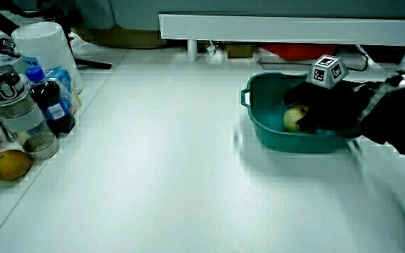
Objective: Place pear into plate
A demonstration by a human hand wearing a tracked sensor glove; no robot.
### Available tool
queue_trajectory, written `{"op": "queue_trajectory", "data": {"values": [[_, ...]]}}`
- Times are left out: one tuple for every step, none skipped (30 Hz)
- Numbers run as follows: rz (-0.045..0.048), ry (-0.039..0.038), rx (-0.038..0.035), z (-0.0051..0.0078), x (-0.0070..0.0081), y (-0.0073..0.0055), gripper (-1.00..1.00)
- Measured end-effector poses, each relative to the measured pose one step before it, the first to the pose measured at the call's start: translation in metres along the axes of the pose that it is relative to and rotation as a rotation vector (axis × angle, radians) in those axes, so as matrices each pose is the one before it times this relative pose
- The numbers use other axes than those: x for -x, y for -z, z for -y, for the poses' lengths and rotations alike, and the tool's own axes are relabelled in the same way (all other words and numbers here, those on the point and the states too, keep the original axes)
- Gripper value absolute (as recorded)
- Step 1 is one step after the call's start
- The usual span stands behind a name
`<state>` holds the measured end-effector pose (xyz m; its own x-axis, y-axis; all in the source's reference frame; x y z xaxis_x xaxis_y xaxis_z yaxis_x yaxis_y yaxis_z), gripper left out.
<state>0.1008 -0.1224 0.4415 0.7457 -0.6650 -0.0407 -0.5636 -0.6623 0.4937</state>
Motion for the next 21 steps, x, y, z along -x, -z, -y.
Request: {"op": "queue_trajectory", "data": {"values": [[-0.00895,0.00865,-0.01536,0.00193,-0.00158,-0.00356,-0.61],[-0.01332,0.00275,-0.01331,0.00220,-0.00116,-0.00432,-0.65],[-0.01684,-0.00122,0.00569,-0.00027,-0.00243,0.00037,-0.70],[-0.00444,0.00508,-0.01857,0.00253,-0.00025,-0.00439,-0.74],[-0.01310,0.00068,0.00877,-0.00030,-0.00211,0.00053,-0.78],[0.00286,0.00279,-0.01217,0.00169,-0.00023,-0.00275,-0.83],[-0.00013,0.00058,-0.00509,-0.00014,-0.00068,-0.00006,-0.87],[0.00263,0.00298,-0.00076,0.00171,0.00097,-0.00312,-0.91],[0.00232,-0.00184,-0.00181,-0.00036,-0.00093,0.00130,-0.96],[0.00351,0.00311,-0.01401,0.00163,0.00067,-0.00248,-1.00],[-0.01156,-0.00403,0.01669,-0.00088,-0.00088,0.00219,-1.00],[0.00428,-0.00216,-0.00177,-0.00013,-0.00007,0.00069,-1.00],[-0.00378,-0.00259,0.00625,0.00036,0.00043,-0.00027,-1.00],[-0.00015,0.00107,-0.00111,0.00005,0.00014,0.00005,-1.00],[-0.00288,0.00143,0.00451,-0.00012,-0.00017,0.00065,-1.00],[0.00477,-0.00108,-0.00435,-0.00008,-0.00005,0.00038,-1.00],[0.00174,0.00211,0.00104,-0.00053,-0.00042,0.00103,-1.00],[-0.00980,-0.00983,0.00817,0.00017,-0.00014,0.00005,-1.00],[-0.00046,0.00517,-0.00369,0.00057,-0.00002,-0.00067,-1.00],[0.00260,0.00313,0.00445,-0.00020,-0.00089,0.00079,-1.00],[-0.00417,0.00083,0.00802,-0.00025,-0.00152,0.00132,-1.00]]}}
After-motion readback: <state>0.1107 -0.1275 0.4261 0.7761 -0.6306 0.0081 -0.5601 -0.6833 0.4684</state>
